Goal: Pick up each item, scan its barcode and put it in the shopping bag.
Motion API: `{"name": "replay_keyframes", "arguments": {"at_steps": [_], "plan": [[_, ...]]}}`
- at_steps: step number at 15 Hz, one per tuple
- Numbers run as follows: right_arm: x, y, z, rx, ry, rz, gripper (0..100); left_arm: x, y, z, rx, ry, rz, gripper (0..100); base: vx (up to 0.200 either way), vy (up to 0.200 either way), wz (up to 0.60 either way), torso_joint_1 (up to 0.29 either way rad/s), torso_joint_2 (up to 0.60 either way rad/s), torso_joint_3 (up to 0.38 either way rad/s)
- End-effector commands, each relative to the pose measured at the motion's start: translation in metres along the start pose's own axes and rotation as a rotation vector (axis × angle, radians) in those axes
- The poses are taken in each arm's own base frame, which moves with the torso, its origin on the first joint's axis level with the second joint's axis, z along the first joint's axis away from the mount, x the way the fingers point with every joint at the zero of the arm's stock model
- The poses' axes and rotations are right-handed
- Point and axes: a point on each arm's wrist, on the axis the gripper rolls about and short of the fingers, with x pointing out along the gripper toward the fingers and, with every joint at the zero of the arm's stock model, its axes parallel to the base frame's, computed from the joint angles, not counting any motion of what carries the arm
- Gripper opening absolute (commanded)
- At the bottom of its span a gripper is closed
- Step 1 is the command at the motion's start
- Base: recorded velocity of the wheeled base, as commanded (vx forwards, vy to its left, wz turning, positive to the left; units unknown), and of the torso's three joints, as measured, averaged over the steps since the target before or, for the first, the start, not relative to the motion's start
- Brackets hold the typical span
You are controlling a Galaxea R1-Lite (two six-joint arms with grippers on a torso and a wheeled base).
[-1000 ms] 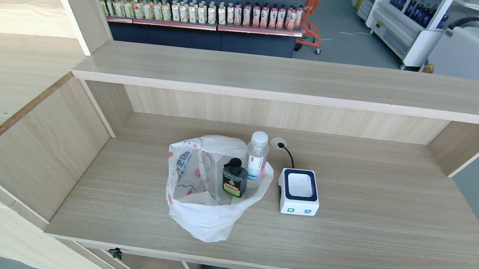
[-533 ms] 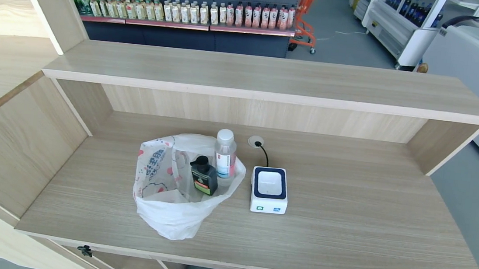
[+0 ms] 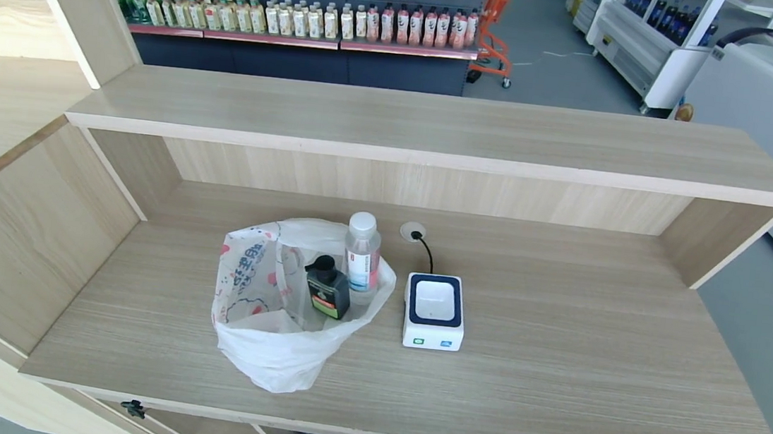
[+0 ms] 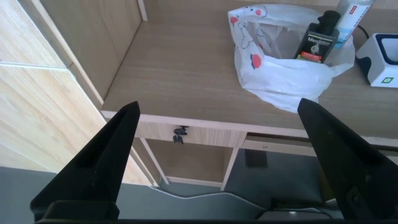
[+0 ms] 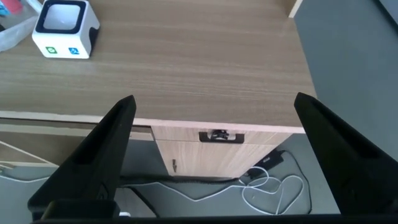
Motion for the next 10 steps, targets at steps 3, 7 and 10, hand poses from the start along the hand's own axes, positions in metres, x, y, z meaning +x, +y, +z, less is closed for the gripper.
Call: {"name": "replay_keyframes", "arguments": {"at_steps": [3, 7, 10], "plan": [[0.0006, 0.0001, -0.0008, 0.090, 0.006, -0.002, 100, 0.0000, 0.0000, 0.0000, -0.001, -0.001, 0.000, 100, 0.000, 0.000, 0.00, 0.000, 0.00, 0.000], [0.0017, 0.0001, -0.0009, 0.170, -0.016, -0.001, 100, 0.0000, 0.0000, 0.0000, -0.001, -0.001, 0.000, 100, 0.000, 0.000, 0.00, 0.000, 0.00, 0.000], [0.0017, 0.0002, -0.0008, 0.170, -0.017, 0.002, 100, 0.0000, 0.0000, 0.0000, -0.001, -0.001, 0.000, 100, 0.000, 0.000, 0.00, 0.000, 0.00, 0.000]]}}
